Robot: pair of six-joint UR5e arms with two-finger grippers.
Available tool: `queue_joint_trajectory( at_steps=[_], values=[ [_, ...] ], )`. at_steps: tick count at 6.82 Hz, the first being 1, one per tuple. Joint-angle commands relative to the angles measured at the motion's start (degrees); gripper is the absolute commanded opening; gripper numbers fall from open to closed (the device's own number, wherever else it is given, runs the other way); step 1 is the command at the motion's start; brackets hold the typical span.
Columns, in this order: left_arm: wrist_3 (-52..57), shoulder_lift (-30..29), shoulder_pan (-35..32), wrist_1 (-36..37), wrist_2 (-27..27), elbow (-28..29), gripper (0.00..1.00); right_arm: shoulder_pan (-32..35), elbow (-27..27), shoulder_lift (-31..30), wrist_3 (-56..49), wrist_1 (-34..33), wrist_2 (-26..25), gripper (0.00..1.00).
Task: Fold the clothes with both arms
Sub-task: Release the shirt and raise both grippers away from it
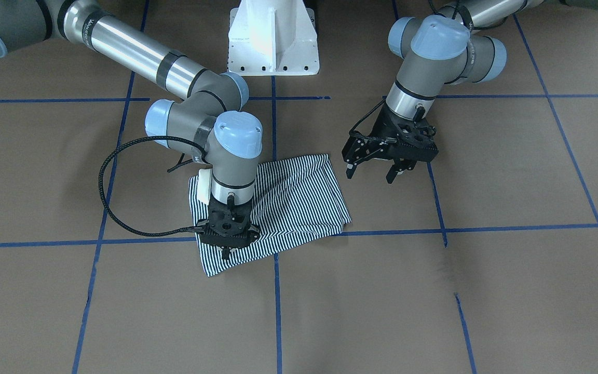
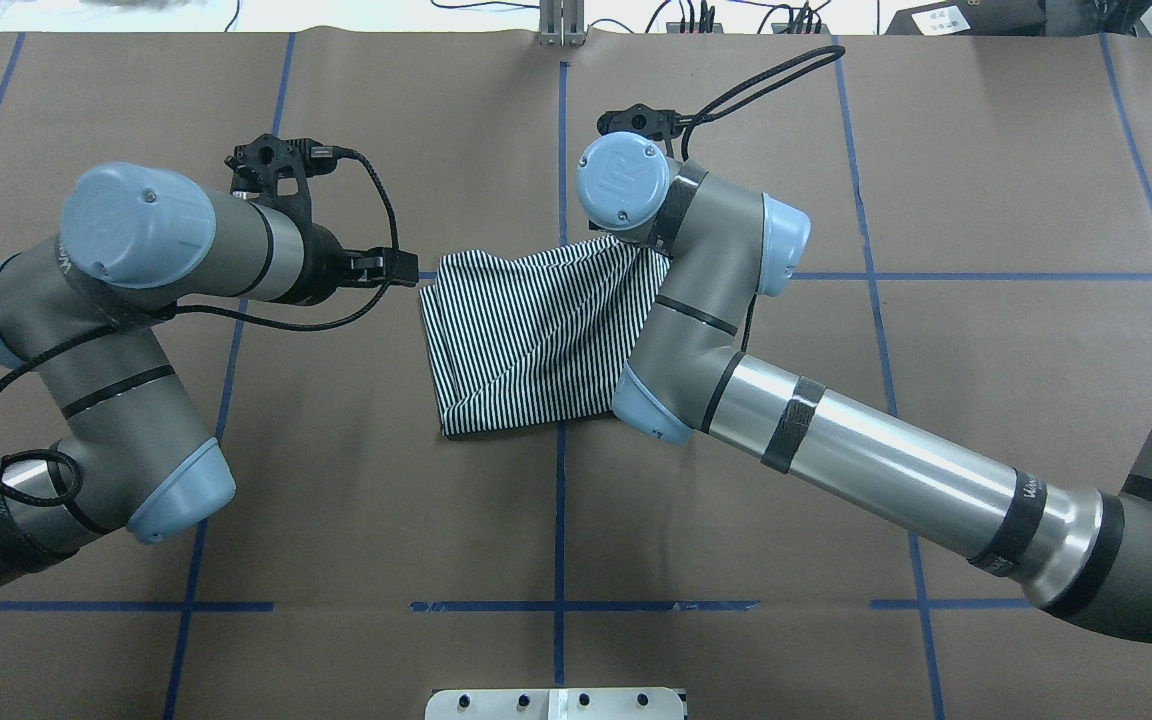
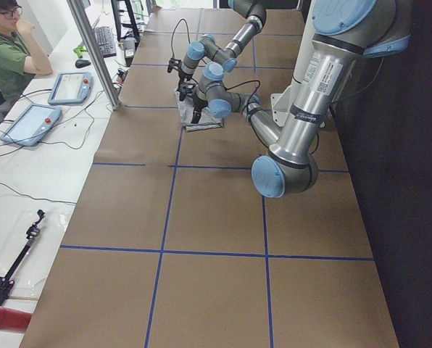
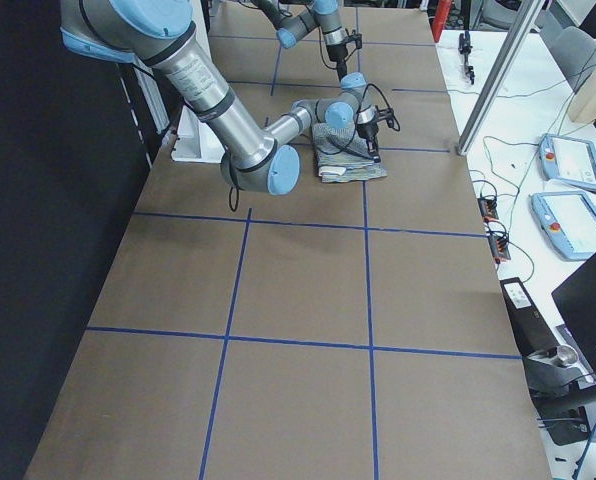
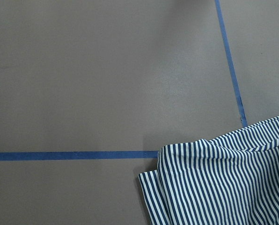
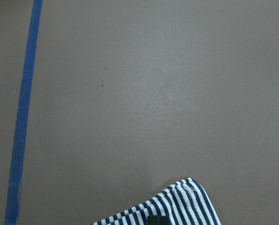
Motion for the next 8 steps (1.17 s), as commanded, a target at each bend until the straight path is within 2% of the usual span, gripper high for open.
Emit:
queue_joint_trajectory(
  at_steps=[1,2,3,4,5,6,7,8],
  values=[
    [0.1,-0.1,0.1,0.0,0.1,0.3,1.0,0.2,1.1,0.5,-1.7,0.2,0.4,1.0],
    [-0.1,-0.8,0.2,0.0,0.1,0.9,1.0,1.4,4.0,0.5,-2.2,-0.3,2.5,1.0],
    [-0.7,-1.2,0.2,0.0,0.3,2.4,1.0,3.9,6.6,0.2,-2.8,-0.5,8.3,1.0],
    [-2.9,-3.8,0.1,0.0,0.4,6.3,1.0,6.0,9.5,-0.5,-5.1,-1.9,11.8,1.0],
    [-6.5,-5.8,0.1,-0.6,1.3,9.6,0.85,6.4,11.8,-2.2,-6.8,-2.8,12.1,1.0],
    [-13.5,-8.3,0.3,-4.5,3.6,14.3,0.51,6.4,13.4,-3.8,-6.9,-2.8,12.1,1.0],
    [-14.9,-10.2,0.2,-7.8,3.8,19.0,0.35,6.4,14.1,-4.5,-6.9,-2.8,12.1,1.0],
    [-14.9,-10.5,0.3,-8.5,3.8,19.6,0.35,6.4,14.1,-4.6,-6.9,-2.8,12.1,1.0]
  ],
)
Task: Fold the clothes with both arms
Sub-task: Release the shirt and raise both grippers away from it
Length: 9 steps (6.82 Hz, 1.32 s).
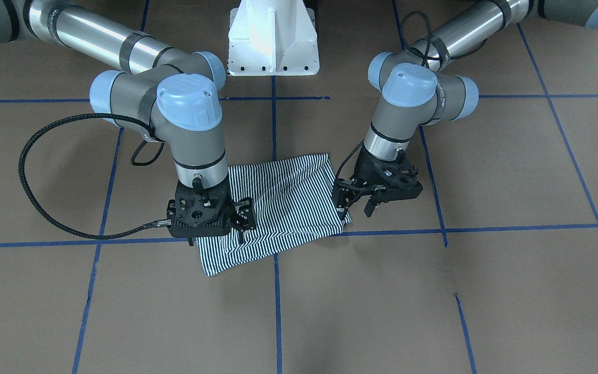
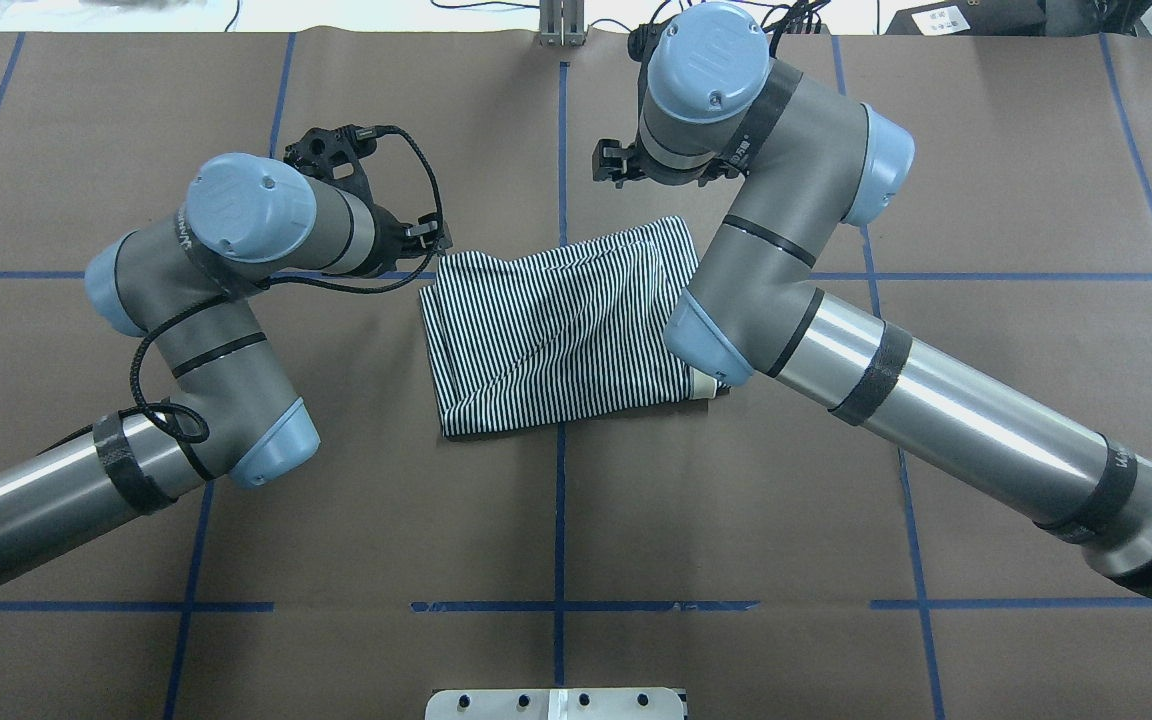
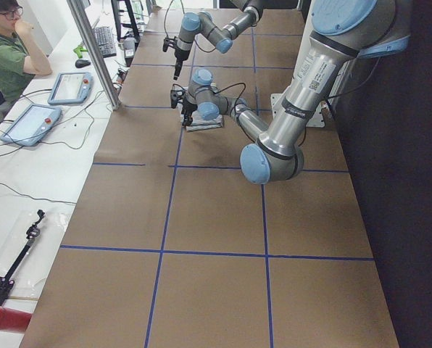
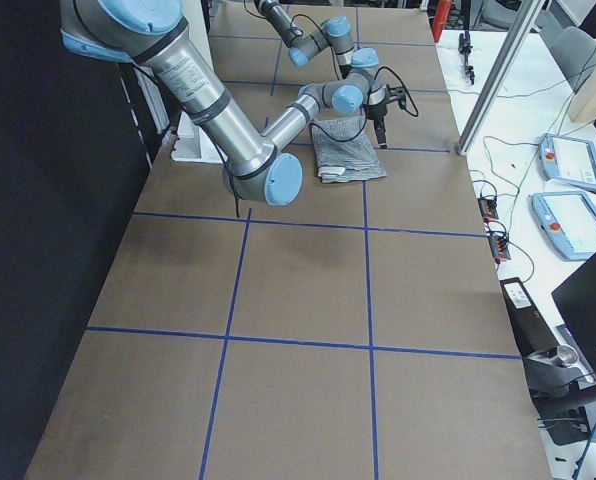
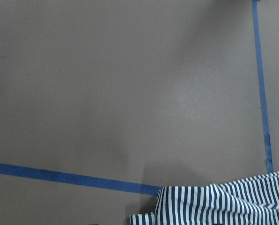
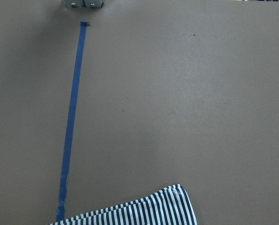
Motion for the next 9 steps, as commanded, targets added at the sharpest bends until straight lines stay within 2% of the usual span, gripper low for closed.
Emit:
queue_joint_trajectory(
  at_steps=[1,4,9],
  values=[
    [-1.2,-1.5,0.1,-1.9,0.3,2.9,0.35,0.0,0.5,-0.9,-0.1,0.0,0.1,1.0],
    [-1.1,-2.6,0.5,-1.9,0.3,5.6,0.35,0.0,0.5,-1.6,-0.1,0.0,-0.2,1.0],
    [-1.0,-2.6,1.9,-2.0,0.3,5.8,0.35,0.0,0.3,-1.7,-0.1,0.0,-0.3,1.0]
  ],
)
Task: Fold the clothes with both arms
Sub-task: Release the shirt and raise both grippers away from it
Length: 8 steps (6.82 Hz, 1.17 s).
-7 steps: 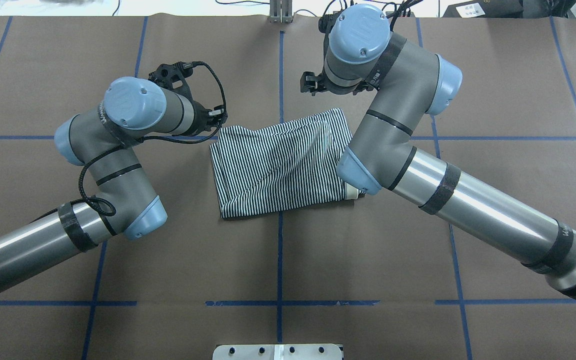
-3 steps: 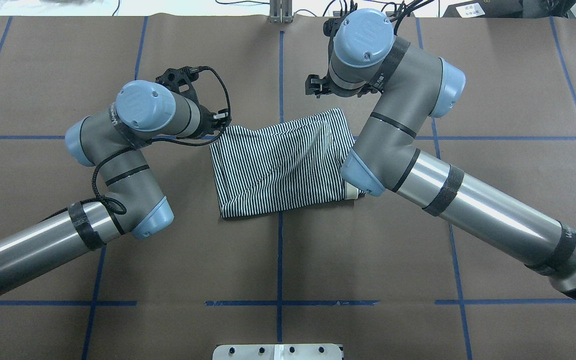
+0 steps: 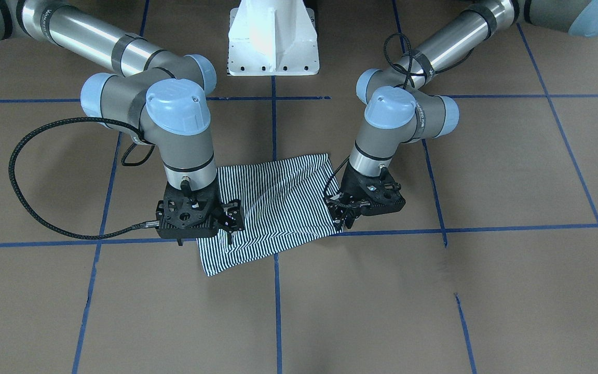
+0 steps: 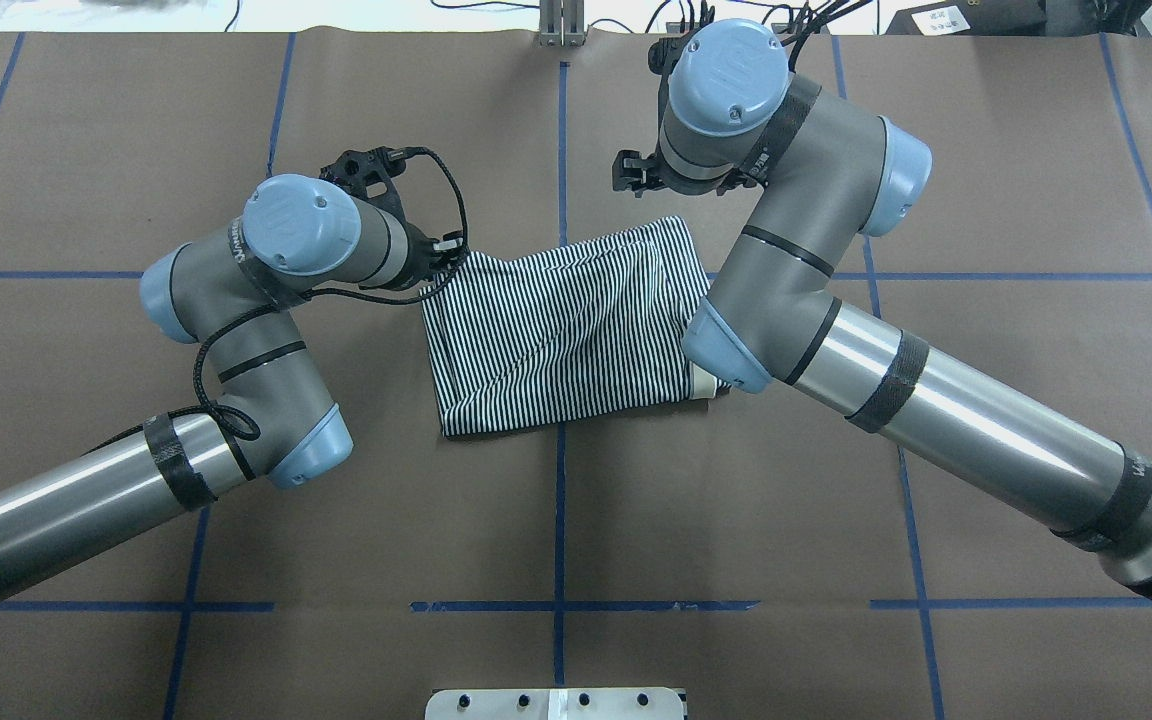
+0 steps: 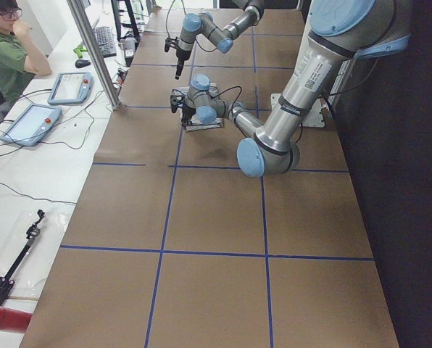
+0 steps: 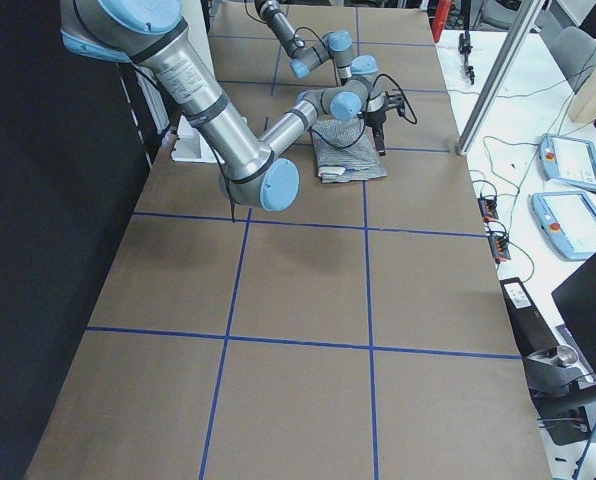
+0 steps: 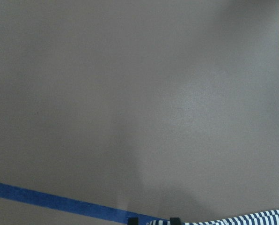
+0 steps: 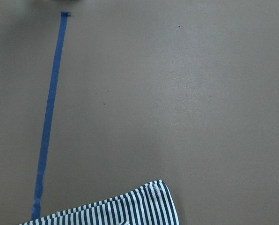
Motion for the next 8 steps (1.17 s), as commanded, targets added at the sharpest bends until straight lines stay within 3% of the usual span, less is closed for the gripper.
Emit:
queue_joint_trajectory(
  at_steps=[1,2,3,8],
  values=[
    [0.0,0.0,0.3,-0.1,0.0,0.0,0.35,0.0,-0.1,-0.1,0.0,0.0,-0.1,1.0],
    [0.0,0.1,0.3,-0.1,0.0,0.0,0.07,0.0,-0.1,0.0,0.0,0.0,-0.1,1.0],
    [0.1,0.3,0.3,0.0,0.0,-0.1,0.0,0.0,-0.1,0.0,0.0,0.0,-0.1,1.0],
    [10.7,5.2,-2.6,0.0,0.0,-3.9,0.0,0.0,-0.3,-0.2,0.0,0.1,-0.2,1.0]
  ],
)
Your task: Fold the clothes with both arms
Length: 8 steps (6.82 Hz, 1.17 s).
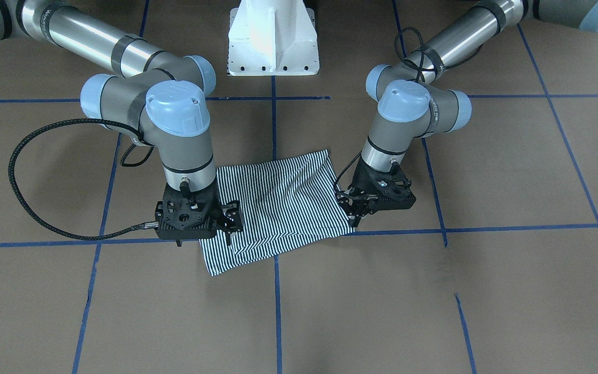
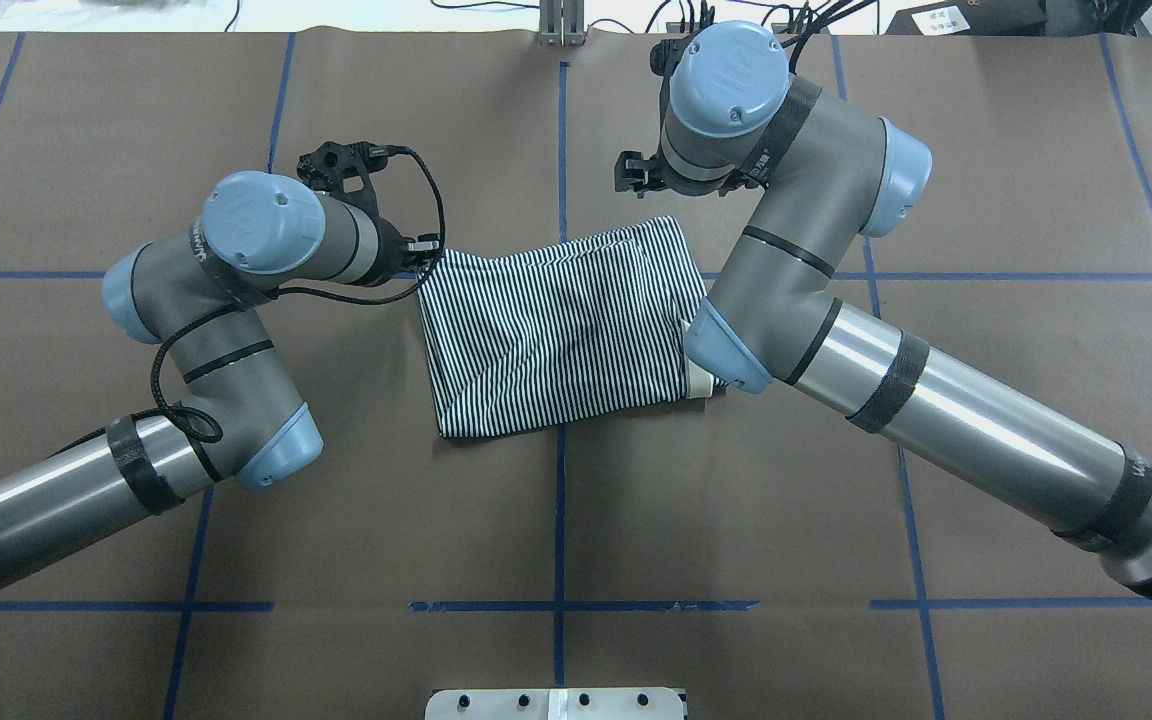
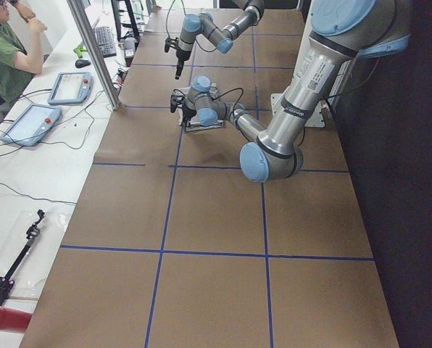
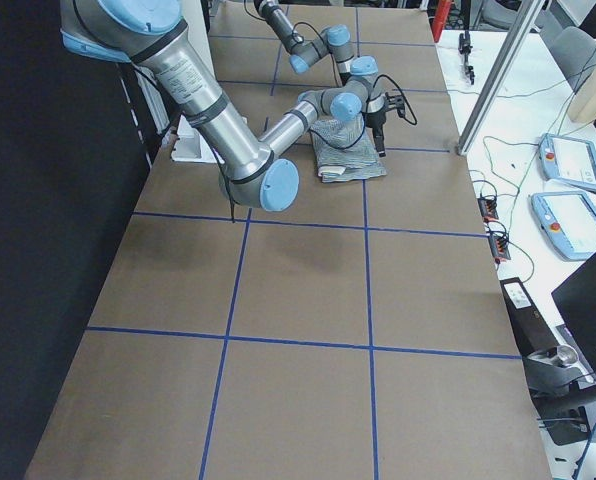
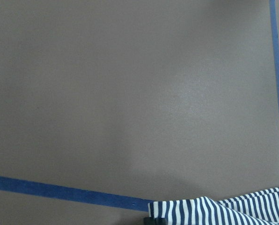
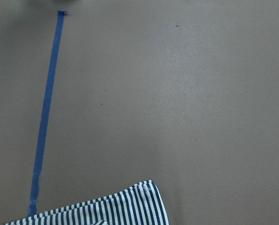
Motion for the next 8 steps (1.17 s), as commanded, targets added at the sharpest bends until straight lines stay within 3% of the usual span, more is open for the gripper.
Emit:
queue_joint_trajectory(
  at_steps=[1,4,5,7,8],
  values=[
    [2.3,1.8,-1.4,-1.3,0.1,0.2,0.0,0.0,-0.1,-0.2,0.0,0.2,-0.1,1.0],
    [2.2,1.6,-2.2,-1.9,0.1,1.4,0.0,0.0,-0.2,-0.3,-0.1,0.2,-0.1,1.0],
    [5.5,1.4,-2.5,-2.0,0.0,1.2,0.99,0.0,-0.2,-0.3,-0.3,0.2,0.0,1.0],
    [9.3,2.0,-4.6,-1.1,-1.6,-2.7,1.0,1.0,0.2,-0.2,-1.1,-0.1,1.0,1.0],
    [12.9,5.1,-6.0,0.4,-4.0,-6.9,1.0,3.7,0.8,-0.9,-4.5,-0.3,4.4,1.0]
  ],
)
